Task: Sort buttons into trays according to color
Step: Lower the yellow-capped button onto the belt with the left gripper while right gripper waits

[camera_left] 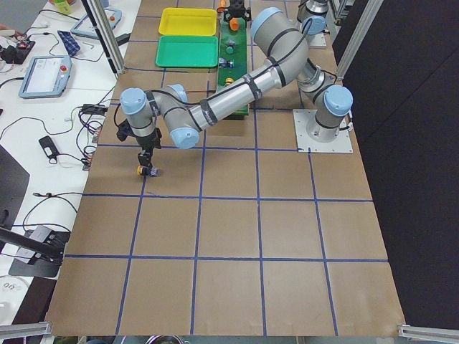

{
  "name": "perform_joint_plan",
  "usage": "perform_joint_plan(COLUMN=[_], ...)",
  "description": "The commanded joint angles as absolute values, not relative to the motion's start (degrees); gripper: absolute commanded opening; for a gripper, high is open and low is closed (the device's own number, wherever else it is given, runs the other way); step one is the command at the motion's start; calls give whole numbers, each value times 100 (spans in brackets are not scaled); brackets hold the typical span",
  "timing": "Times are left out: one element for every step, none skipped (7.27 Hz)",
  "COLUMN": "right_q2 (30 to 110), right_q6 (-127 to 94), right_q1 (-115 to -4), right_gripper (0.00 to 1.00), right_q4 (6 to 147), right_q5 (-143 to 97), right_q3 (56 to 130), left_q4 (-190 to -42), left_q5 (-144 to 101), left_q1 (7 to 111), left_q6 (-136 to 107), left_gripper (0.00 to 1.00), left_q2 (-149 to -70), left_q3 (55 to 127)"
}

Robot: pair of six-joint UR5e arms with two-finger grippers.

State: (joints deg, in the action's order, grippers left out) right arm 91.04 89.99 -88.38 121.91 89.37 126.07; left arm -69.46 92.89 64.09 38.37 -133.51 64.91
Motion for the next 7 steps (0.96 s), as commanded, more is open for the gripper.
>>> perform_joint_plan(right_q2=[9062,9053,9044,9053,9053,9001,8843], right_q6=[8947,8947,8965,8965,8956,8939,8921], right_q1=[-8842,-8842,-8842,-8842,-8842,-8842,-8842], right_gripper=[98,97,95,94,94,94,95], right_q4=[12558,12568,12568,12577,12664,13265,13332], right_q5=[8930,8930,8930,8930,8930,8930,8938], right_q3=[12762,12779,12771,12771,12736,12701,12718], left_q4=[-6891,-6891,-6891,-6882,-6882,-6882,-6734], left_q5=[9273,9246,9142,9062,9070,9062,9053], left_q1=[6407,6399,6355,6320,6311,6311,6311], left_q6=[3849,3824,3823,3849,3963,3964,3973], left_gripper=[100,100,100,100,100,89,71], left_q2=[-13763,-13816,-13869,-13921,-13974,-13992,-14010], left_q3=[6118,6239,6275,6293,6302,6293,6302])
